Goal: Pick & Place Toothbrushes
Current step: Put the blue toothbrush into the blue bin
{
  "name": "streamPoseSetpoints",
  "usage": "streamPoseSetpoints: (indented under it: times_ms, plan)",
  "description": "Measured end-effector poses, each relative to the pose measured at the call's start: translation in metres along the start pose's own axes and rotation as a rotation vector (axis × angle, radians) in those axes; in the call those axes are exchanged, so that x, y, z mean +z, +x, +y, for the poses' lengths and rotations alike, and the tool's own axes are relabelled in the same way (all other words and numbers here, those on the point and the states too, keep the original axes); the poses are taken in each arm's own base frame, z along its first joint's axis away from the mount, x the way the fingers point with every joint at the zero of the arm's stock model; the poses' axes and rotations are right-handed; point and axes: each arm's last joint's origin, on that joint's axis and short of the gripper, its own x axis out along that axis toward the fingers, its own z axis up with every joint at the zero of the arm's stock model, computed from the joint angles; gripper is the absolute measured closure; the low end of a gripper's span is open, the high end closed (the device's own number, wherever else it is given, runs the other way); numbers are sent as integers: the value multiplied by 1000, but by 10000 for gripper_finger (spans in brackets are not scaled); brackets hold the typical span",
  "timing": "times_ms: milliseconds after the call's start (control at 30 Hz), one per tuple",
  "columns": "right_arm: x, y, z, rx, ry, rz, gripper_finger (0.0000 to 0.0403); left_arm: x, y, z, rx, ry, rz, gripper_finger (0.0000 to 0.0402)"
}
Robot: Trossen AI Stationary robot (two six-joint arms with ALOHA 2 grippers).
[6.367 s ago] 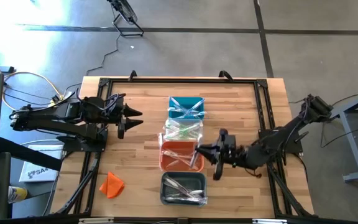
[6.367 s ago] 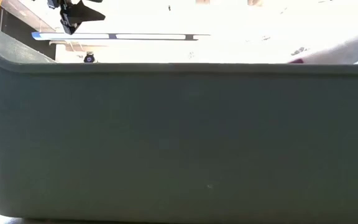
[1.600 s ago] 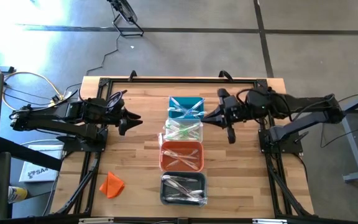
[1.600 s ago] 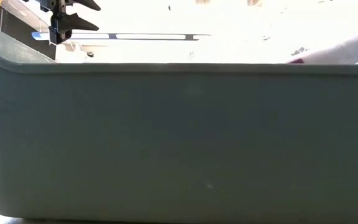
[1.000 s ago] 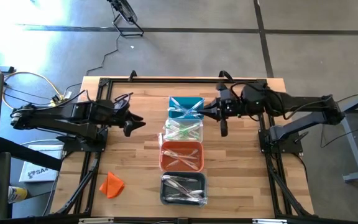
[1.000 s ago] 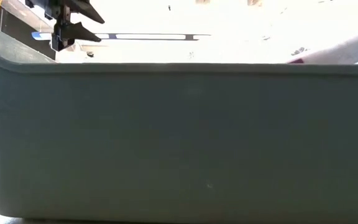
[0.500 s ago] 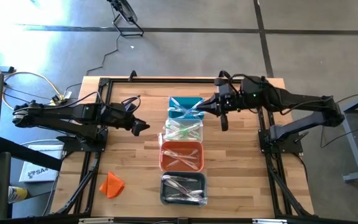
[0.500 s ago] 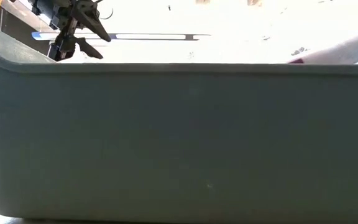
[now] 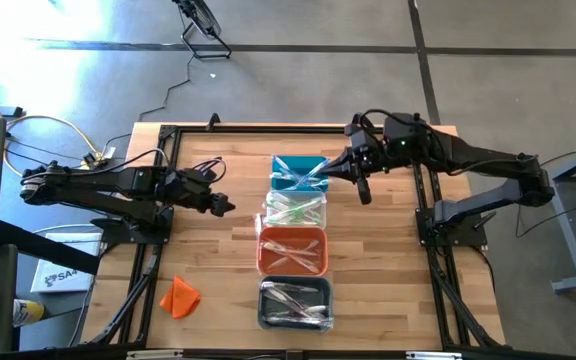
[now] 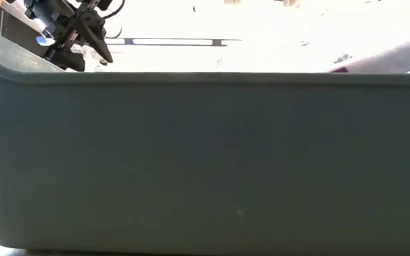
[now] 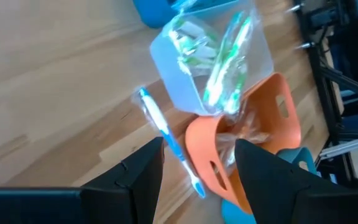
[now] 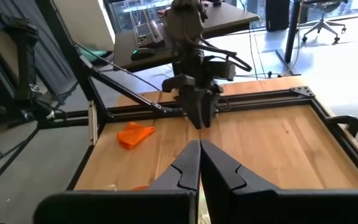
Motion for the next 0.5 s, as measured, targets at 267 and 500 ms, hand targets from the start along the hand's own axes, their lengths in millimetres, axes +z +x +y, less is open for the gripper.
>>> streamPoseSetpoints:
  times_ms: [267, 500]
  plan:
    - [1, -2, -5, 18, -24, 0, 399, -2, 1, 2, 17, -62, 42, 206]
    - [0, -2, -6, 18, -36, 1, 399, -2, 1, 2, 17, -67, 42, 206]
